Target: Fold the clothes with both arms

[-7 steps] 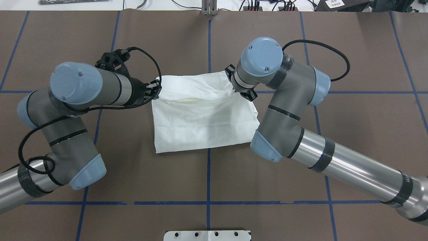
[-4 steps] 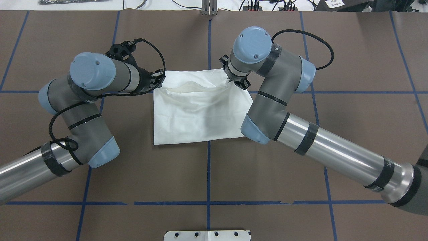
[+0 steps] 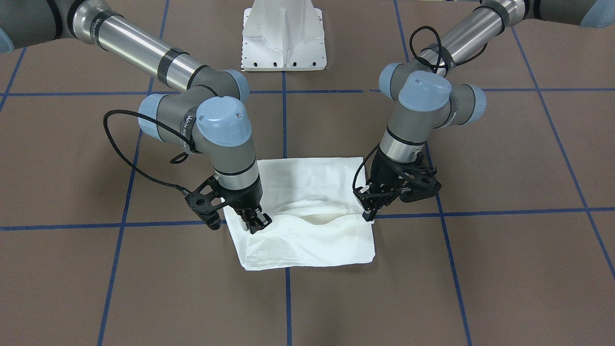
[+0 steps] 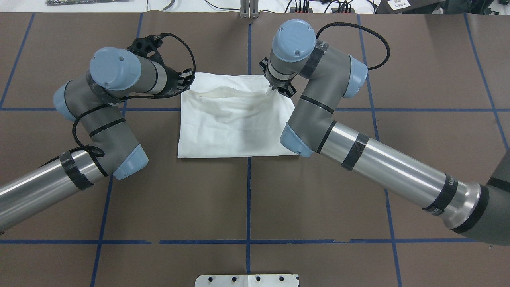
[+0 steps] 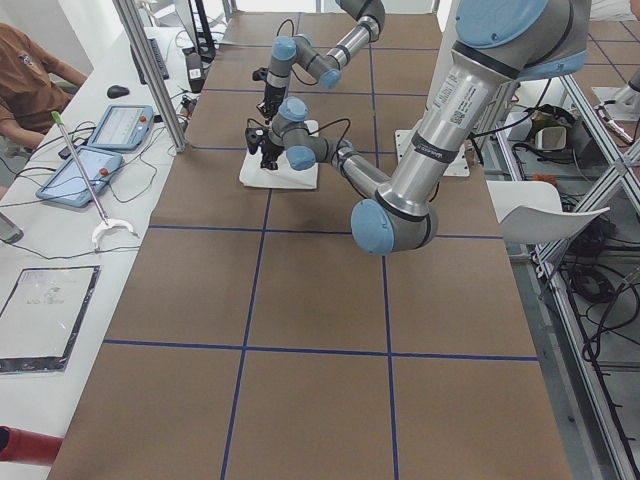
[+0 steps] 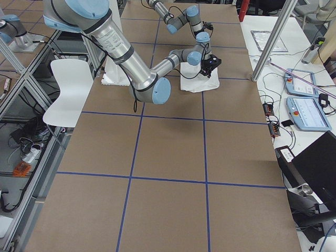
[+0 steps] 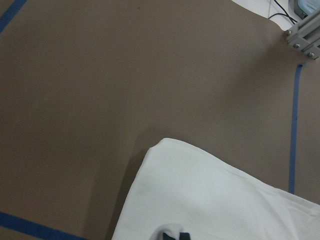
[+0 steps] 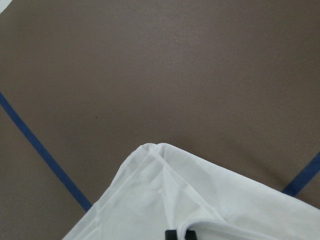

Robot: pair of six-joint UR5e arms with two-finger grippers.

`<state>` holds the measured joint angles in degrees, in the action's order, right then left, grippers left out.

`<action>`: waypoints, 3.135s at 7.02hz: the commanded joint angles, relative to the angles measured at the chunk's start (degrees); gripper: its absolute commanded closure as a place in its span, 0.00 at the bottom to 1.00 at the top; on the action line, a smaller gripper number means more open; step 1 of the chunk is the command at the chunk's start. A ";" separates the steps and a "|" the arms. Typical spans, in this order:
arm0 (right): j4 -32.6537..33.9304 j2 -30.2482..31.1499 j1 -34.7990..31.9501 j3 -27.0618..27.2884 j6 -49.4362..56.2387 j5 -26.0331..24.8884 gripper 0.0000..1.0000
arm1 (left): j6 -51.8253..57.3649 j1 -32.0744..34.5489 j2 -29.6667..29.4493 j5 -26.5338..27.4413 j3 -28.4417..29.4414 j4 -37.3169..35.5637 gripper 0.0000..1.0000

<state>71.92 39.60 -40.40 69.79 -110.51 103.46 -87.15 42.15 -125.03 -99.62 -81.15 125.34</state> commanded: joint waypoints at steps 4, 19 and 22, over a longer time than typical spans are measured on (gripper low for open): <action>-1.78 6.78 -9.42 -0.10 18.88 9.03 0.00 | 11.24 6.18 -0.13 -2.40 4.95 4.12 0.51; 29.33 50.05 -51.19 30.94 114.11 28.65 0.00 | 89.79 50.93 38.37 -38.99 -7.80 -2.56 0.00; 29.24 50.49 -50.92 31.20 113.77 29.08 0.00 | 89.70 50.93 38.46 -38.19 -8.23 -2.65 0.00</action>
<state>101.19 90.00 -91.42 101.06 3.58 132.50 2.62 93.06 -86.63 -137.93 -88.96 122.77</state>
